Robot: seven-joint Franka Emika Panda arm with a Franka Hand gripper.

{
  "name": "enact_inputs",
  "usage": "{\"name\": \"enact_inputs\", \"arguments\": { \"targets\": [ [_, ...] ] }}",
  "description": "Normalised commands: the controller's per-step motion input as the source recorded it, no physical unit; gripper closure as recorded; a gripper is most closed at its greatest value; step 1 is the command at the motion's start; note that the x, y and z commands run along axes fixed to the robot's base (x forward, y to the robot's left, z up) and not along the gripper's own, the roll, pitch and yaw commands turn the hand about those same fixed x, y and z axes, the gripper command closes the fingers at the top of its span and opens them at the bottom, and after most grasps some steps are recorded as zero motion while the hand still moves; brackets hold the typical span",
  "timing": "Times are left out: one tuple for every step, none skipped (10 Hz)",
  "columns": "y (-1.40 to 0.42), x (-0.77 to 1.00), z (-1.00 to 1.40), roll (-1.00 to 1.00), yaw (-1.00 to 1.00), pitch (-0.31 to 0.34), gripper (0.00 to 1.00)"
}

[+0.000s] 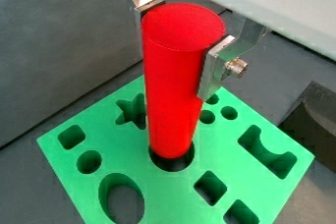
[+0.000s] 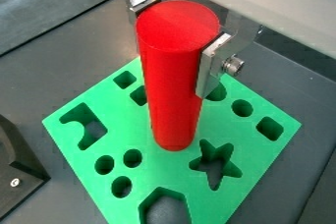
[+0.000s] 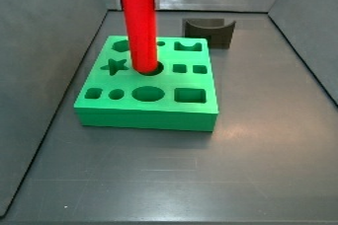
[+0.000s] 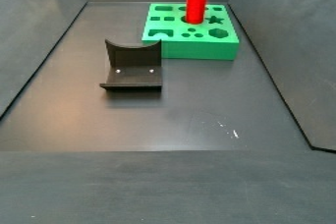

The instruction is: Insert the round object.

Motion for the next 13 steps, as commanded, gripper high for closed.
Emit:
{"name": "enact_inputs", "arguments": {
  "targets": [
    [0.0,0.21,-0.53,0.0,0.0,0.0,1.0],
    [-0.06,0.24,-0.5,0.0,-0.01,-0.001,1.0],
    [-0.15,0.31,-0.46,0.0,-0.04,0.0,1.0],
    [-0.19,0.29,-0.47,0.0,-0.03,0.0,1.0],
    [-0.19,0.26,-0.53,0.0,-0.02,-0.013,1.0],
    [-0.17,0.22,-0.58,0.0,-0.02,-0.029,1.0],
    [-0.12,0.23,-0.59,-0.01,-0.02,-0.03,1.0],
    [0.0,0.0,-0.5,0.0,0.0,-0.003,1.0],
    [0.12,-0.19,-0.45,0.06,0.0,0.0,1.0],
    [0.25,-0.32,-0.37,0.12,0.0,0.0,1.0],
    [0.28,-0.38,-0.31,0.15,0.0,0.0,1.0],
    [0.23,-0.33,-0.33,0.1,0.0,0.0,1.0],
    [0.07,-0.08,-0.41,0.01,0.0,0.0,1.0]
  ]
}}
